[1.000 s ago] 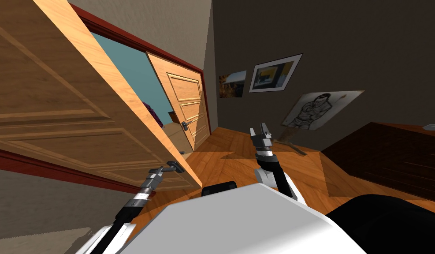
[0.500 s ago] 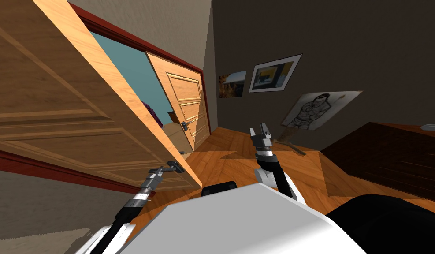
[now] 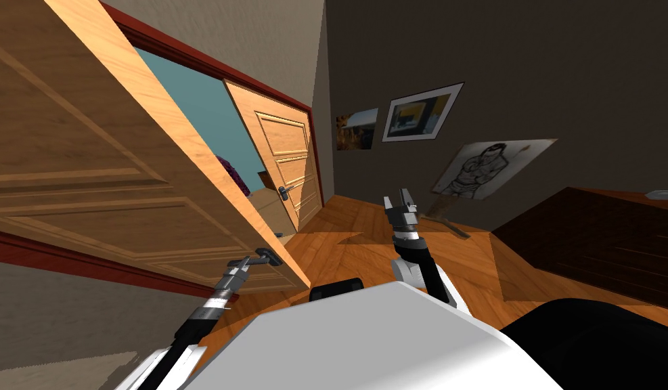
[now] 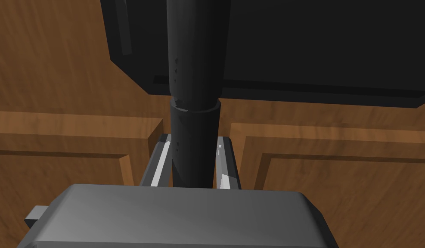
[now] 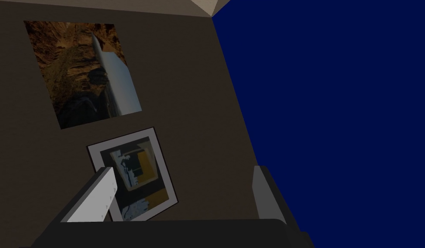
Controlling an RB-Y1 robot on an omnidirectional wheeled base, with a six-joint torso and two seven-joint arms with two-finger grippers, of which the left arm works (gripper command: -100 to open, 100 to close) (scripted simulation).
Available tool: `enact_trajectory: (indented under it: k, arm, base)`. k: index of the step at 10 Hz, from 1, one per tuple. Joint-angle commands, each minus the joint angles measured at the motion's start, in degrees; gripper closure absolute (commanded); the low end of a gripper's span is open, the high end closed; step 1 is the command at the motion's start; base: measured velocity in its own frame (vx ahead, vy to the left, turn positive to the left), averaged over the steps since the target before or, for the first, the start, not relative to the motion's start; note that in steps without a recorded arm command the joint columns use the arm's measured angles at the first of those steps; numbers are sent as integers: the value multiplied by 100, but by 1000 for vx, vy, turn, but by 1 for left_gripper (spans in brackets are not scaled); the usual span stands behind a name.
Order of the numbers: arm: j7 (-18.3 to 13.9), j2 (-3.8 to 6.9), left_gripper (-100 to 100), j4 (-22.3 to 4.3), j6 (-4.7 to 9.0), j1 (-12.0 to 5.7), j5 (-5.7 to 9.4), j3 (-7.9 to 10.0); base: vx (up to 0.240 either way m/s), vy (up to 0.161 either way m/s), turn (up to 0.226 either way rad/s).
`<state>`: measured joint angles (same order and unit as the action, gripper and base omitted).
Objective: Pull the door open
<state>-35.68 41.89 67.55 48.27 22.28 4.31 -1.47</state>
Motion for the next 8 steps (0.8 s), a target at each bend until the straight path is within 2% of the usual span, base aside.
enact_trajectory:
  k: [1,8]
  arm:
    - [-1,-7,100,5,39,8,-11,-23]
    - [-1,-7,100,5,39,8,-11,-23]
  base:
    - [0,0,0]
    - [0,1,2]
